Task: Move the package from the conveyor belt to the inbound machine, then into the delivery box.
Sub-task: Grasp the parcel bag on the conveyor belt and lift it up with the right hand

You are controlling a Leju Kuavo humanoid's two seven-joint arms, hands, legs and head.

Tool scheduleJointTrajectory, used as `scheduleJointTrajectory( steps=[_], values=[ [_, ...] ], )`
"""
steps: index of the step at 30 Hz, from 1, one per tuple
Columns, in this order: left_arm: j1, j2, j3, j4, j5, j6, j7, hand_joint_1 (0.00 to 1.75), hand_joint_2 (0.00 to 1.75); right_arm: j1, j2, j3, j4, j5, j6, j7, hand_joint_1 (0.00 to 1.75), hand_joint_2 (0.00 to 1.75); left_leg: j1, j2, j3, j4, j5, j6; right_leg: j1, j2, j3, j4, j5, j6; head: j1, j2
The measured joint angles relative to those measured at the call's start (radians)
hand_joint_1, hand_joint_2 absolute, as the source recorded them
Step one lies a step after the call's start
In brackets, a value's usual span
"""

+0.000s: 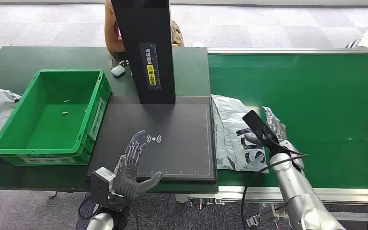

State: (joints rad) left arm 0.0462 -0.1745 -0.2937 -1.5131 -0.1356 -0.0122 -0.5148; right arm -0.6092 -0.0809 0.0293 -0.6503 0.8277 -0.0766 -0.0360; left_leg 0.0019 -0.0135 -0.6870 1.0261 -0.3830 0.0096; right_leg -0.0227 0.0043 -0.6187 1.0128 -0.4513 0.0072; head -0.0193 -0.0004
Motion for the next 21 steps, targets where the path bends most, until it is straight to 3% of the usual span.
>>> scheduleJointTrajectory(
  steps=[6,11,12,15,16,21],
  values=[
    [-0.014,0.007,-0.012,0.024,0.016,0.016,-0.008,0.0,1.75,-0.045,-0.002,0.044,0.151,0.054,0.127,0.051,0.0,1.75,0.0,-0.001,0.0,0.0,0.0,0.0,0.0,0.0,0.0,0.0,-0.001,0.0,0.0,0.0],
    [-0.02,0.014,-0.014,0.04,0.03,0.042,-0.015,0.0,1.75,-0.066,-0.001,0.085,0.217,0.05,0.176,-0.022,0.0,1.75,0.0,-0.001,0.0,0.0,-0.001,0.0,0.0,0.0,0.0,0.0,-0.001,0.0,0.0,0.0],
    [-0.019,0.016,-0.014,0.04,0.032,0.045,-0.015,0.0,1.75,-0.067,-0.001,0.088,0.224,0.043,0.179,-0.035,0.07,1.75,0.0,-0.001,0.0,0.0,-0.001,0.0,0.0,0.0,0.0,0.0,-0.001,0.0,0.0,0.0],
    [-0.02,0.02,-0.016,0.043,0.036,0.048,-0.015,0.0,1.75,-0.067,0.0,0.096,0.239,0.034,0.188,-0.044,1.38,1.75,0.0,0.0,0.0,0.0,-0.001,0.0,0.0,0.0,0.0,0.0,-0.001,0.0,0.0,0.0],
    [-0.021,0.021,-0.017,0.046,0.039,0.048,-0.015,0.0,1.75,-0.067,0.0,0.099,0.243,0.034,0.192,-0.042,1.75,1.75,0.0,0.0,0.0,0.0,-0.001,0.0,0.0,0.0,0.0,0.0,-0.001,0.0,0.0,0.0],
    [-0.034,0.023,-0.028,0.072,0.055,0.046,-0.015,0.0,1.75,-0.067,-0.003,0.113,0.256,0.035,0.178,-0.029,1.75,1.75,0.0,0.0,0.0,0.0,-0.001,0.0,0.0,0.0,0.0,0.0,-0.001,0.0,0.0,0.0]
  ],
)
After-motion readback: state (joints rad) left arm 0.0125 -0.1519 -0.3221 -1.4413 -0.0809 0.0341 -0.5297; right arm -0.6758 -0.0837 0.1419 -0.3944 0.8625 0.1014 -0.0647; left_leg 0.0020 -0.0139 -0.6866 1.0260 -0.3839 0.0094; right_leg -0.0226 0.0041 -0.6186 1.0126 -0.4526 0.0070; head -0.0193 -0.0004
